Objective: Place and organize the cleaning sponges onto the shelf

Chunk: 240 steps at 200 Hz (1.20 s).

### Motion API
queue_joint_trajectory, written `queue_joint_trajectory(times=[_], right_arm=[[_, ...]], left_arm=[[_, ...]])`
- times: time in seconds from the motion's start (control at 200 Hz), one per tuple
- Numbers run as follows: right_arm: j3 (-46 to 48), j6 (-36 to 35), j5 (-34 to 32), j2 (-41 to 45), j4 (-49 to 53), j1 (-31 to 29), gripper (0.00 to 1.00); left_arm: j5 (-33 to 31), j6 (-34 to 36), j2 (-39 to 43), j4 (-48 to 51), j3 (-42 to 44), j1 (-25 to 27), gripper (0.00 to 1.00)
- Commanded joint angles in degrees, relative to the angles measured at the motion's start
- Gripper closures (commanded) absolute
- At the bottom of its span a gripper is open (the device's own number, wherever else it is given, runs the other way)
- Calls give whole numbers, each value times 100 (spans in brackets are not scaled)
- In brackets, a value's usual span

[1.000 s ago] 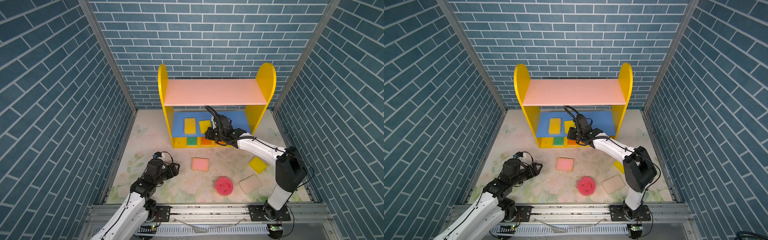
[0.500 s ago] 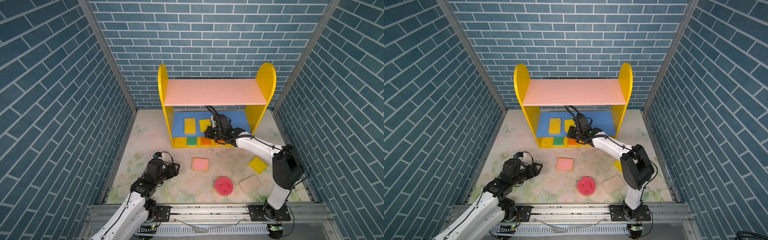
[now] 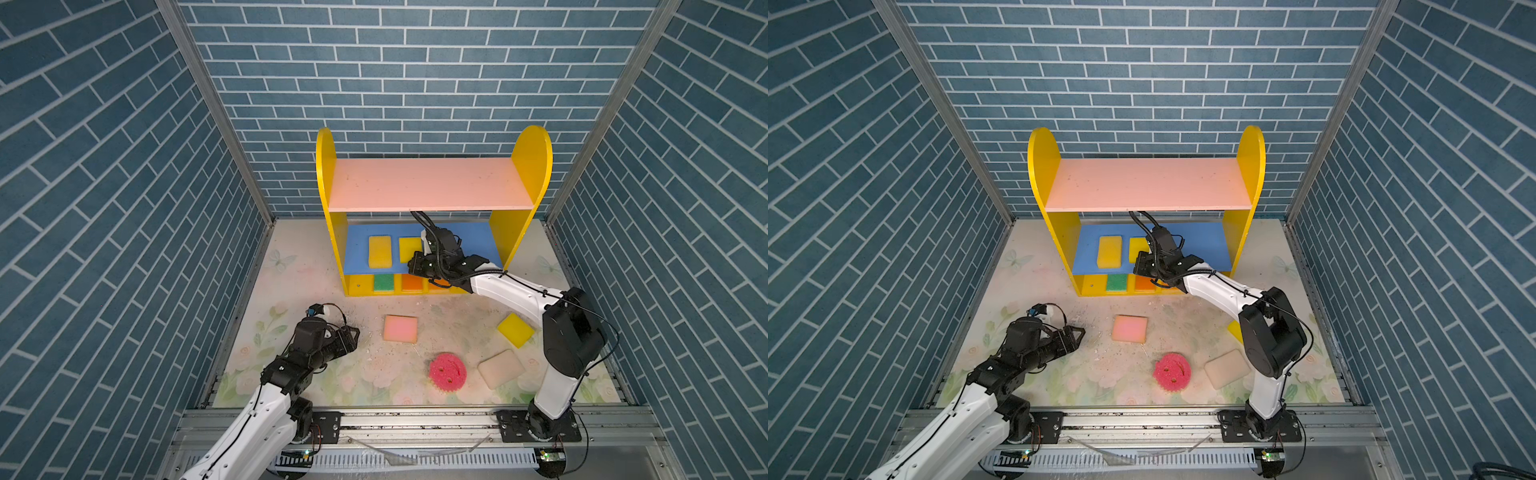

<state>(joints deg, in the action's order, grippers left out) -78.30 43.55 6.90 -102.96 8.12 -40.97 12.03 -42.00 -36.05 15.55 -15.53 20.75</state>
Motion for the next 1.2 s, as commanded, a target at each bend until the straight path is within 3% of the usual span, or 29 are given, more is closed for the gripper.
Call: queue_joint_trajectory(times=[0.0, 0.27, 0.57, 0.685, 0.835, 1.195], right_arm=[[29, 99, 8, 214, 162, 21, 100], [823, 286, -153, 1117, 304, -291, 100], [2044, 94, -1136, 2012, 906, -880, 100], [2378, 39, -1194, 2075, 1072, -1067, 73], [2346, -246, -1311, 1837, 1257, -1460, 58], [1753, -650, -1105, 510, 899, -1782, 54]], left_arm=[[-8, 61, 42, -19, -46, -2, 22], [11, 61, 55, -16, -65, -1, 22], [113, 133, 123, 14, -54, -7, 22], [129, 141, 175, 79, -39, -1, 22], [156, 55, 202, 78, 40, -2, 22], [247, -9, 104, -198, 361, -2, 21]])
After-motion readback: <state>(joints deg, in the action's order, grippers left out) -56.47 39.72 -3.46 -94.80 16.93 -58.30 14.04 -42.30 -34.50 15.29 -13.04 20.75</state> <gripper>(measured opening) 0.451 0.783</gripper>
